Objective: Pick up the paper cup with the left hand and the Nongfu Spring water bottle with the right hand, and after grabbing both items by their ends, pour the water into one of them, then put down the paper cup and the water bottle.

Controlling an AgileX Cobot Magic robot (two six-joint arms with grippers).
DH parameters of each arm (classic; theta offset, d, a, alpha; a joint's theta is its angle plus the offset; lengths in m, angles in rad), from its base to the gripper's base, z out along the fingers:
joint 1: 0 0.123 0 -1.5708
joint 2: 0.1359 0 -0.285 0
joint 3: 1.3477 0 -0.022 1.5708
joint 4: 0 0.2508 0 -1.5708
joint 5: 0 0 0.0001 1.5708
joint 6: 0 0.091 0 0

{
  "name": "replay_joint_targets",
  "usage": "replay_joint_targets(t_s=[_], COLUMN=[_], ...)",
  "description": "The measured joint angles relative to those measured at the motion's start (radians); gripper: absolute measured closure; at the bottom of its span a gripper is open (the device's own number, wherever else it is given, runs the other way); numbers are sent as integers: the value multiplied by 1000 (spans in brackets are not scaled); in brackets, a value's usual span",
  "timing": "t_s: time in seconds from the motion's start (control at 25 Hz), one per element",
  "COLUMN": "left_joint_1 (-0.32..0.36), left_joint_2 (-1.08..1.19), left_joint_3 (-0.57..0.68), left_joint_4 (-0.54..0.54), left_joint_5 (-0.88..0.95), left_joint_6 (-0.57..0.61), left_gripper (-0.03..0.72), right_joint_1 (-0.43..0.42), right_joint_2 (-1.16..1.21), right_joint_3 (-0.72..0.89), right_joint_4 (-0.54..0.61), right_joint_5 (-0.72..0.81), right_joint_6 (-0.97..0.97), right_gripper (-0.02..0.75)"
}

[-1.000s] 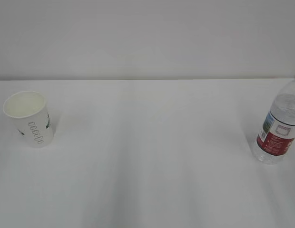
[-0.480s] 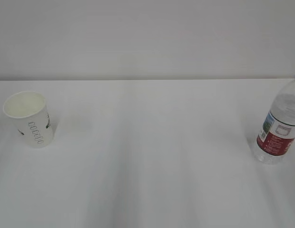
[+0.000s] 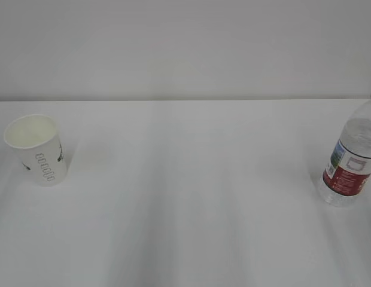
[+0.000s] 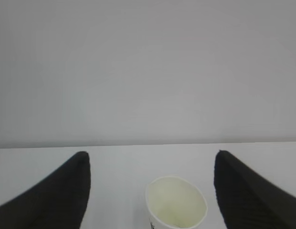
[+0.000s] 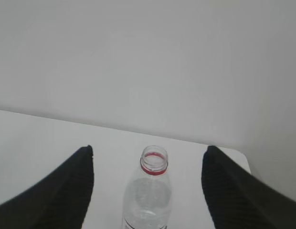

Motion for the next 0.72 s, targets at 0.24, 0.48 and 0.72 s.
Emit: replay_joint_targets(t_s=[0.24, 0.48, 0.72], left_joint_1=[0, 0, 0], left_joint_2=[81, 150, 201], left_joint_3=[0, 0, 0], left_joint_4=[20, 22, 24], left_joint_5=[-70, -124, -130], left_joint_6=[0, 0, 0], left_gripper=[101, 101, 101], right_joint_1=[0, 0, 0], right_joint_2=[66, 141, 209], right_joint_3=[0, 0, 0], right_joint_4=[-2, -2, -2], right_joint_5=[-36, -90, -141], right_joint_6=[0, 0, 0], right_gripper=[204, 204, 204])
